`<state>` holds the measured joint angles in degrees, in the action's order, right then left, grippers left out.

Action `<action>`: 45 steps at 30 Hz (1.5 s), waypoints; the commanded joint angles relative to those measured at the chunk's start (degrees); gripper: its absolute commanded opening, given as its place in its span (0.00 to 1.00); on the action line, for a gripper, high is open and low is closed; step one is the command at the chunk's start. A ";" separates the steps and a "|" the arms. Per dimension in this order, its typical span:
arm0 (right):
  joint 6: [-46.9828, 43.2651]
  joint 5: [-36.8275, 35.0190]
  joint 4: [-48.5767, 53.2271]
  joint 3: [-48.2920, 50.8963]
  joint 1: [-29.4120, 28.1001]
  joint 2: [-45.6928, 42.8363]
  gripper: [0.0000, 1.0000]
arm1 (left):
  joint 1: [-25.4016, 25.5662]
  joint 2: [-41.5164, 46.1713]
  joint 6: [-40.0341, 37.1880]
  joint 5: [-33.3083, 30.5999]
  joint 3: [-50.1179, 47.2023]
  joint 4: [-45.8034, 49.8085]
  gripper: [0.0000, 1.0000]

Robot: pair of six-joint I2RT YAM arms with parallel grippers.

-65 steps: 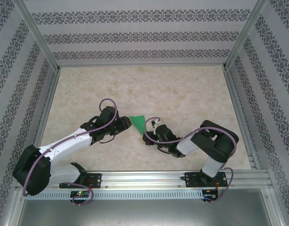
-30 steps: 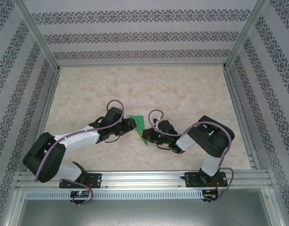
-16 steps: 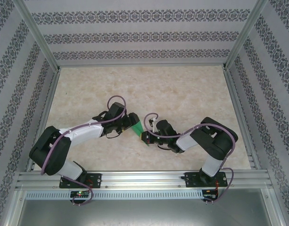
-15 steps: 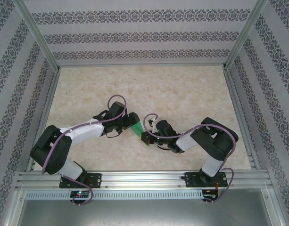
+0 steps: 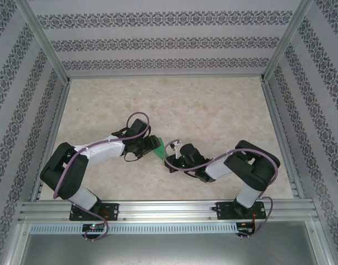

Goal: Fold a paper plane with a square sheet of paper (pick it up from the middle)
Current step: Fold the wing for the fifth time at the center of the table.

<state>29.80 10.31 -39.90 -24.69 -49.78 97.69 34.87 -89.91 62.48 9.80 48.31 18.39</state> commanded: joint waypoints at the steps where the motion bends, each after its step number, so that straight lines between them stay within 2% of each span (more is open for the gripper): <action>1: -3.78 -2.82 -1.48 1.03 -0.93 -1.83 0.02 | -0.55 -2.48 1.26 0.45 2.15 1.87 0.65; 11: -11.95 -6.94 6.25 0.31 -3.32 -5.73 0.11 | -0.54 -4.35 1.73 0.12 3.53 3.49 0.40; 15: -14.78 -7.99 8.00 0.02 -4.00 -6.10 0.15 | -0.55 -4.35 1.91 0.32 3.80 3.64 0.35; 18: -16.34 -9.11 9.42 -0.16 -4.25 -6.62 0.23 | -0.52 -4.48 1.73 0.26 4.36 4.31 0.29; 21: -18.58 -11.72 12.81 -0.85 -5.35 -7.73 0.25 | -0.54 -4.65 1.57 0.16 4.84 4.94 0.18; 28: -24.19 -21.16 19.29 -1.06 -8.95 -11.62 0.30 | -0.52 -4.95 1.28 0.34 5.33 5.18 0.02; 39: -33.64 -26.85 25.04 -4.49 -11.88 -10.29 0.34 | -0.52 -5.19 1.08 0.86 6.26 5.87 0.00; 45: -35.15 -29.22 25.68 -6.68 -12.32 -7.82 0.30 | -0.58 -5.45 1.17 1.35 6.30 5.78 0.00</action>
<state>-3.20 -15.86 -14.70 -29.95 -61.52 88.75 34.87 -94.41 63.75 10.22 53.06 22.55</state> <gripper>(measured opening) 0.306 0.053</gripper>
